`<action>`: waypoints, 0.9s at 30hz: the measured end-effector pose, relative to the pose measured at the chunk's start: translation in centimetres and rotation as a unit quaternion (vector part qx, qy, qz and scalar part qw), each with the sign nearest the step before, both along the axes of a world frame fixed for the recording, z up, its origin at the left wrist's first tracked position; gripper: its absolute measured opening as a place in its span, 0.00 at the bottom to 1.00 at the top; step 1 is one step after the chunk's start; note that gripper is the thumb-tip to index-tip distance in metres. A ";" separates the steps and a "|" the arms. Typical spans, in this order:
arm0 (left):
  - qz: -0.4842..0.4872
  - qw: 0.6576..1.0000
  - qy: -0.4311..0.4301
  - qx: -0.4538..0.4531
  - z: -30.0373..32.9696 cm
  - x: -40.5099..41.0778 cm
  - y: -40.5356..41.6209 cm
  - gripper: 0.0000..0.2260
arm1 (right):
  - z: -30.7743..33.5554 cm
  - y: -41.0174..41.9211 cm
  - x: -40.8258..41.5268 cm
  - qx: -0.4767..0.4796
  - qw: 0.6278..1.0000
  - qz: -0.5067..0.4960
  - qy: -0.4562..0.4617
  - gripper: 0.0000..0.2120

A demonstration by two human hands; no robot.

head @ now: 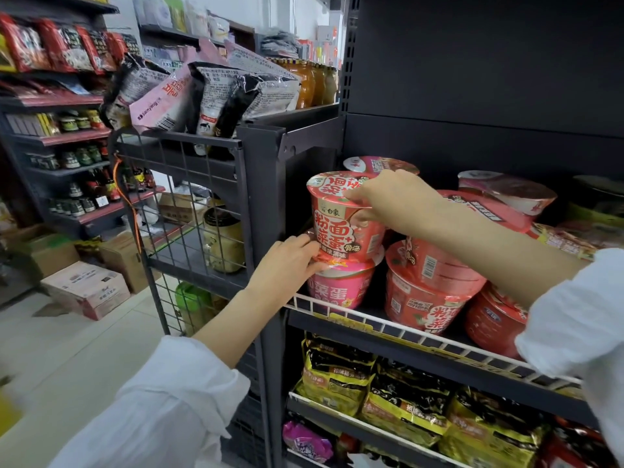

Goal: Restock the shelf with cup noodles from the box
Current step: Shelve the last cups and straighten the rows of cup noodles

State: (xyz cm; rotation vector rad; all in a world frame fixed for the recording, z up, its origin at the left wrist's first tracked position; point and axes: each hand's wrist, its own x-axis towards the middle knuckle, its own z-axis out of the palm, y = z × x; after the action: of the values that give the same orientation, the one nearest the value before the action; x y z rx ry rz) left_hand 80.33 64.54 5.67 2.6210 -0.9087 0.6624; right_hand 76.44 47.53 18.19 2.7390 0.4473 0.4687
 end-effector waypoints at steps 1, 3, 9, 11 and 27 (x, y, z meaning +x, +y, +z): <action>0.000 1.000 -0.021 0.014 0.0 -0.2 -0.3 0.15 | 0.1 0.1 0.0 -0.018 1.000 0.007 -0.015 0.16; 0.001 0.999 -0.045 0.030 -0.2 -0.6 -0.8 0.17 | 0.1 0.0 0.0 -0.027 0.999 0.014 -0.030 0.17; -0.029 0.998 0.058 0.004 1.1 -0.3 0.4 0.14 | 0.0 -0.5 -0.5 0.013 0.999 0.022 -0.032 0.20; -0.019 0.999 0.043 0.017 1.0 -0.6 0.0 0.13 | -0.2 -0.4 -0.6 0.027 0.999 0.019 -0.042 0.20; 0.037 0.991 0.116 -0.055 0.8 -1.2 -0.8 0.18 | -0.7 -1.6 -0.1 0.241 0.968 0.035 0.065 0.20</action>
State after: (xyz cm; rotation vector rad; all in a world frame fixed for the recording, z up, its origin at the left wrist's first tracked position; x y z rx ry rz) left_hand 79.12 63.78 6.45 2.5745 -0.6887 0.4017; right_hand 76.30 45.91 17.48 3.2470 0.5223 0.4656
